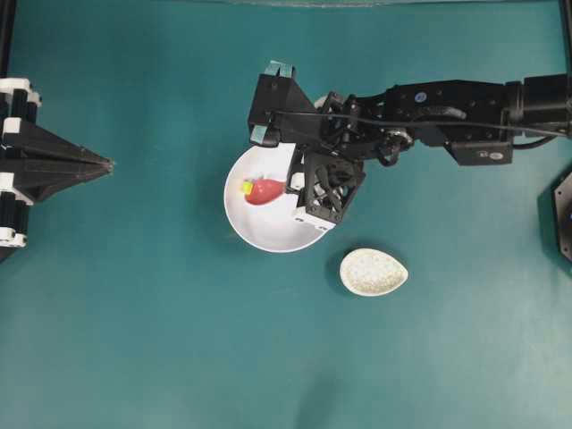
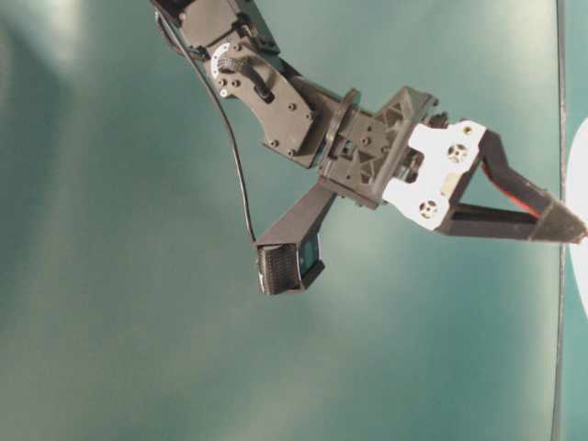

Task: Scoop the yellow hexagonal prism block from the bowl with a spoon using the right arm.

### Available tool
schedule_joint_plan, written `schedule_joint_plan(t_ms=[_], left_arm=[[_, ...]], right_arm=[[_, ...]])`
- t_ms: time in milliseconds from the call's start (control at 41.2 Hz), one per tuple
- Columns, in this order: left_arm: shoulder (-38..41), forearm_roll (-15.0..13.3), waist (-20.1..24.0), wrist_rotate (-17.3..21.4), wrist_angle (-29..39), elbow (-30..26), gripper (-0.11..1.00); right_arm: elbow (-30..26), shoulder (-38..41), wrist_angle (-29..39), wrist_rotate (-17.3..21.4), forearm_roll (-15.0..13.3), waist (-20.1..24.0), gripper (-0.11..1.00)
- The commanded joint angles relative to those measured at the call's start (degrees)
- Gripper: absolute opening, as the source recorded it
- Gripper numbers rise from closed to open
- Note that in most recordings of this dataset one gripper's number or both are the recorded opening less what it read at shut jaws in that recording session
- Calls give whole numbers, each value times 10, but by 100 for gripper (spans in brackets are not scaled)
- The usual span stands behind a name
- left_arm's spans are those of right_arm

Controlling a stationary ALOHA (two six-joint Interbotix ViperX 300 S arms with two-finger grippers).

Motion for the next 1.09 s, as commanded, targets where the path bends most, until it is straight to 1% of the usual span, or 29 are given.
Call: schedule_joint_plan(t_ms=[0, 145, 485, 897, 1067], left_arm=[[3, 2, 1, 1, -3, -11, -1], [3, 2, 1, 1, -3, -11, -1], [3, 2, 1, 1, -3, -11, -1], [3, 2, 1, 1, -3, -11, -1], [3, 2, 1, 1, -3, -11, -1]], right_arm=[[-1, -13, -11, -1, -1, 4, 23], [18, -24, -44, -1, 0, 8, 23], [87, -63, -130, 0, 1, 14, 23], [143, -91, -214, -1, 0, 31, 23], [177, -111, -265, -2, 0, 38, 23]])
